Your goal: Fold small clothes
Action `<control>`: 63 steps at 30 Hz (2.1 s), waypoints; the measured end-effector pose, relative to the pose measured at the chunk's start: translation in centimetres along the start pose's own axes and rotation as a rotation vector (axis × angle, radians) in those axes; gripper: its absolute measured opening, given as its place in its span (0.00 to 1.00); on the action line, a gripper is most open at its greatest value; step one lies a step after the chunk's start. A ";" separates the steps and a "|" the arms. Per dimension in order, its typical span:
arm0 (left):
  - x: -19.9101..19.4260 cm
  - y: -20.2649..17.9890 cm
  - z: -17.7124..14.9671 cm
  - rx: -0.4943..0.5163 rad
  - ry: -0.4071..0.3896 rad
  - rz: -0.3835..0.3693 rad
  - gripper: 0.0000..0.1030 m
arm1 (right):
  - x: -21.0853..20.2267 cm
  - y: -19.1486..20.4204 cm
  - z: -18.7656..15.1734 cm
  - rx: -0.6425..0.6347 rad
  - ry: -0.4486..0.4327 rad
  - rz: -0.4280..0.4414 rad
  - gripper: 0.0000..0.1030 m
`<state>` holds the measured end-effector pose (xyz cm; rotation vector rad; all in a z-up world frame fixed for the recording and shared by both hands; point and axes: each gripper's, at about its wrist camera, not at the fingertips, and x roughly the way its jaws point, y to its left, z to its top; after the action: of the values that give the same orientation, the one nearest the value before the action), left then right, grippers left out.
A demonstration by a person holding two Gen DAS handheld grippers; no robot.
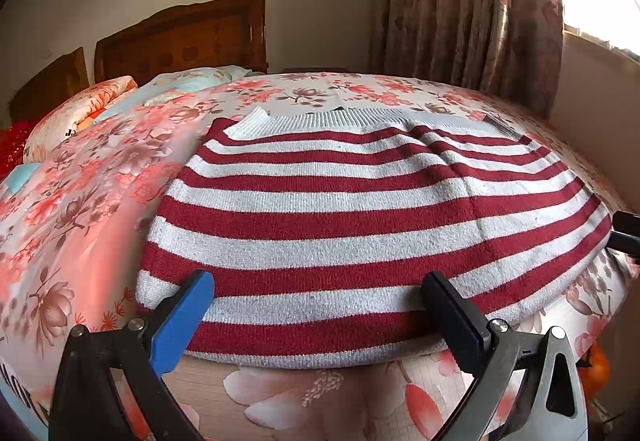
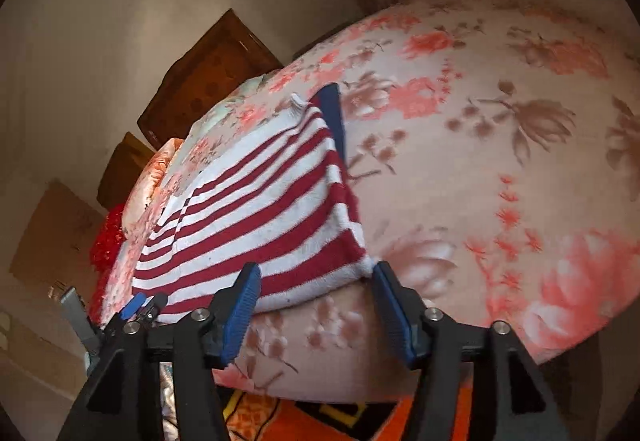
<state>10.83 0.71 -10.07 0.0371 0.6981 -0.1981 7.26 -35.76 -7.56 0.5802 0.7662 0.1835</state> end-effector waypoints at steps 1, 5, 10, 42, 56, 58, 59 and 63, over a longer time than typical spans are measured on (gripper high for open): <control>0.0 0.0 0.0 -0.001 -0.001 0.001 1.00 | 0.3 0.3 0.0 -0.009 -0.002 0.005 0.60; 0.0 -0.1 0.0 0.000 0.002 0.001 1.00 | 1.6 0.5 -0.3 0.048 0.004 0.126 0.60; 0.1 0.0 0.0 -0.001 -0.002 0.003 1.00 | 2.4 1.5 0.2 0.032 0.017 0.133 0.59; 0.1 -0.3 0.2 0.006 0.028 0.011 1.00 | 5.8 1.0 3.8 0.144 -0.041 -0.034 0.16; -2.1 -6.6 2.6 0.126 0.091 -0.076 1.00 | -0.3 -5.3 2.0 0.221 -0.175 0.022 0.11; -0.8 -7.5 4.5 0.096 0.126 -0.097 1.00 | -0.5 -5.3 1.7 0.209 -0.179 0.020 0.11; -0.3 -7.8 5.2 0.078 0.134 -0.114 1.00 | -0.5 -5.1 1.6 0.202 -0.183 0.017 0.11; 3.0 -9.4 7.2 0.066 0.182 -0.056 1.00 | -0.6 -4.6 1.8 0.180 -0.190 0.016 0.11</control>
<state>15.84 -9.75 -6.22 0.0997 0.8744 -0.2735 7.89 -40.56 -8.74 0.7632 0.5969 0.0723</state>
